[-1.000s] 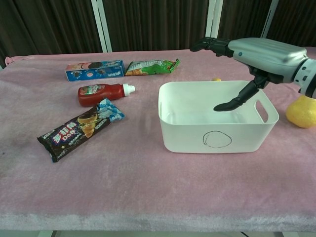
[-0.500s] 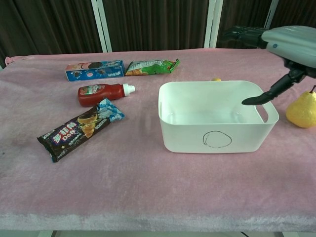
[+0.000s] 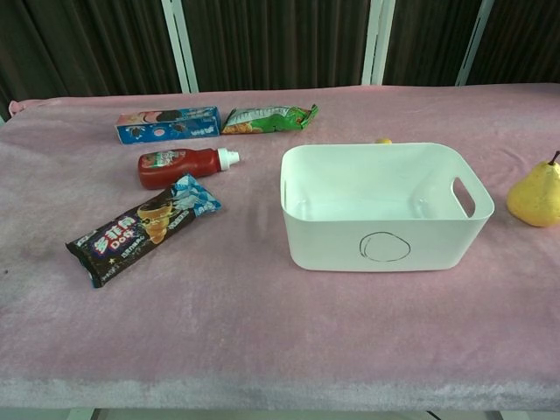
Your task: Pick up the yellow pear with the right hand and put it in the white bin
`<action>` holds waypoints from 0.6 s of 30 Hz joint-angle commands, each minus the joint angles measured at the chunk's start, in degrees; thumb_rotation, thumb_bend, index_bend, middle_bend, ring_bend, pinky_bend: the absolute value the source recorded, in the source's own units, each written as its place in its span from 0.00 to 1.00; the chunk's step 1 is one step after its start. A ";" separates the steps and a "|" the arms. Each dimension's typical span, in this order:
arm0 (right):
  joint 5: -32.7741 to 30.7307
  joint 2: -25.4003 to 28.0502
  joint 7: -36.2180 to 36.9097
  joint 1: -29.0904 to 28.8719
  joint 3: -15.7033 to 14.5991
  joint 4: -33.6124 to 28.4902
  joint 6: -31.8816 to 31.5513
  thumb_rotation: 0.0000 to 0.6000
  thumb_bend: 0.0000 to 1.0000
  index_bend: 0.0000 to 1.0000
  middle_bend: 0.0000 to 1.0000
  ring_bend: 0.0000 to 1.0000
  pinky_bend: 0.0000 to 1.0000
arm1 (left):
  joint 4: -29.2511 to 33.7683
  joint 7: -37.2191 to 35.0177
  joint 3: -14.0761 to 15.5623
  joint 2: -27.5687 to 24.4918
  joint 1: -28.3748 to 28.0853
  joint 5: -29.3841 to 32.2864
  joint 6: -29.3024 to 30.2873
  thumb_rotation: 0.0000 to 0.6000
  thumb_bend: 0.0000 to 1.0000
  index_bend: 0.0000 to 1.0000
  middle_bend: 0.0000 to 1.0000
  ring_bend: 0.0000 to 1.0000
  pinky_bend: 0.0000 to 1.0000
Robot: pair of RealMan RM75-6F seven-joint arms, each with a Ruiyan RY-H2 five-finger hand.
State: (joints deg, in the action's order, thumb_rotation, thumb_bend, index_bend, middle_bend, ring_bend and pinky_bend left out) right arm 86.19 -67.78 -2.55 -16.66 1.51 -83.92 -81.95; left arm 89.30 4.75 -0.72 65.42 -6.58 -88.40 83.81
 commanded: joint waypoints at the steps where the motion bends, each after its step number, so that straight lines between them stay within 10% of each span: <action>1: -5.65 -0.44 6.66 -0.33 1.40 6.26 7.18 1.00 0.11 0.09 0.09 0.07 0.28 | -0.10 -0.04 -0.04 0.05 -0.07 0.03 -0.08 1.00 0.45 0.28 0.33 0.31 0.34; 18: -14.33 -8.33 11.51 -8.20 5.36 19.59 27.44 1.00 0.11 0.08 0.09 0.07 0.28 | -0.27 -0.36 0.10 0.05 -0.09 -0.21 0.06 1.00 0.45 0.28 0.33 0.31 0.34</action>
State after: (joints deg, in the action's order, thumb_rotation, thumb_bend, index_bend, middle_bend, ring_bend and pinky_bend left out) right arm 72.41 -75.26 8.70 -24.12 6.42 -65.09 -55.60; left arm 89.03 4.39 -0.62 65.46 -6.68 -88.61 83.86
